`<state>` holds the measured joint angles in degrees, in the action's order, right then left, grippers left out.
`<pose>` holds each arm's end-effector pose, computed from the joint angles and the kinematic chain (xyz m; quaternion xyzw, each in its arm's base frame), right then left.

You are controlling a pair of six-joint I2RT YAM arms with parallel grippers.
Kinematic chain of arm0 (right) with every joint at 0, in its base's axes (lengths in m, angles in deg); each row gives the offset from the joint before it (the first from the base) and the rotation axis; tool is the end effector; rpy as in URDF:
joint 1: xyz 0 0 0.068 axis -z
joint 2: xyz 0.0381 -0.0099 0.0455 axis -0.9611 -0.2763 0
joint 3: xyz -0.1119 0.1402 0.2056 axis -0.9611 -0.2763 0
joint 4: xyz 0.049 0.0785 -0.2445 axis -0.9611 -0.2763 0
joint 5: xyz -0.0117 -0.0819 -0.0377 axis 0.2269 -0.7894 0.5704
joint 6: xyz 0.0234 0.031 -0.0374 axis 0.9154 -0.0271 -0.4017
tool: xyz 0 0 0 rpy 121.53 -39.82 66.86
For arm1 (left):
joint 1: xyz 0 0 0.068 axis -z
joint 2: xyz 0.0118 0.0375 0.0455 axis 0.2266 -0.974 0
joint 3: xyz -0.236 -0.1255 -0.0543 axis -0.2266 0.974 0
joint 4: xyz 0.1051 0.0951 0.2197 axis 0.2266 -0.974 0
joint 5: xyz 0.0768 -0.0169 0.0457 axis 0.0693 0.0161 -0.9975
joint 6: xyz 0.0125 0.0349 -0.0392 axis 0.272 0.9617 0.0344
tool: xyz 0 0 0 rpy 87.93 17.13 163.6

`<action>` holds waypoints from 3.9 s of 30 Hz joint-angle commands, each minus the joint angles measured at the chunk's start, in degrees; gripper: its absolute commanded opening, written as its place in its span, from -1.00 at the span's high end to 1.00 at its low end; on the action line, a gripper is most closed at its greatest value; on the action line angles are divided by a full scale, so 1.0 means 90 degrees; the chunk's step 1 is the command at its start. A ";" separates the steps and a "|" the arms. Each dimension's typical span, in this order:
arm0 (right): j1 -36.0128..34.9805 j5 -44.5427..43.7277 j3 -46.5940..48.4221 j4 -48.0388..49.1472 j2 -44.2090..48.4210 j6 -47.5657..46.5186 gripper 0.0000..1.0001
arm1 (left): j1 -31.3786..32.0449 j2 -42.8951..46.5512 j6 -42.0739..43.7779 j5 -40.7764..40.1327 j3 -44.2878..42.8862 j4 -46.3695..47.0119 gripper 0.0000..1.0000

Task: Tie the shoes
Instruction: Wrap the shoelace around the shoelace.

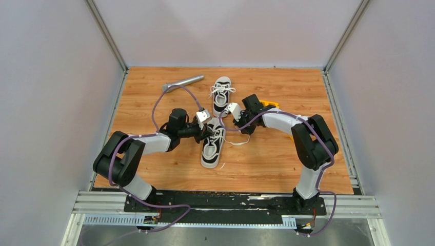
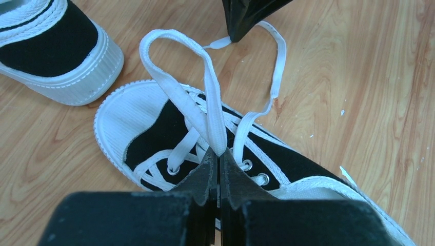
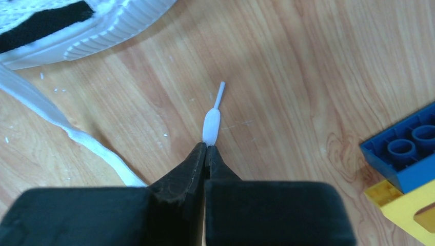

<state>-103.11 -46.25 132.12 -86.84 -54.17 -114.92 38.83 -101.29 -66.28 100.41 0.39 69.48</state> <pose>0.3130 0.1847 0.1590 -0.5163 0.8179 0.1171 0.2252 0.2577 -0.1493 0.1637 0.4135 0.7150 -0.3518 0.4405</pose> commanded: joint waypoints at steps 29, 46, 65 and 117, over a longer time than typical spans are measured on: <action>-0.0003 0.2500 0.1535 0.2152 0.0760 0.3470 1.00 | -0.0145 0.0099 -0.0450 0.1826 -0.0402 -0.0340 1.00; -0.0442 0.4249 0.0169 0.4206 0.1279 0.4234 1.00 | -0.0492 -0.0043 -0.1993 0.2035 -0.0266 0.0415 1.00; -0.0781 0.5984 0.0396 0.3337 0.1396 0.4516 1.00 | -0.0496 -0.0204 -0.1824 0.1862 -0.0270 0.0377 1.00; -0.0750 0.5205 -0.1046 -0.0182 0.2054 -0.2355 1.00 | -0.0701 -0.0550 -0.0546 0.2848 -0.1077 -0.1358 1.00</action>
<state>-108.86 -0.21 124.13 -90.76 -34.44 -130.76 32.82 -105.64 -79.35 121.41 -5.40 62.29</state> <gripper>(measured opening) 0.010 0.017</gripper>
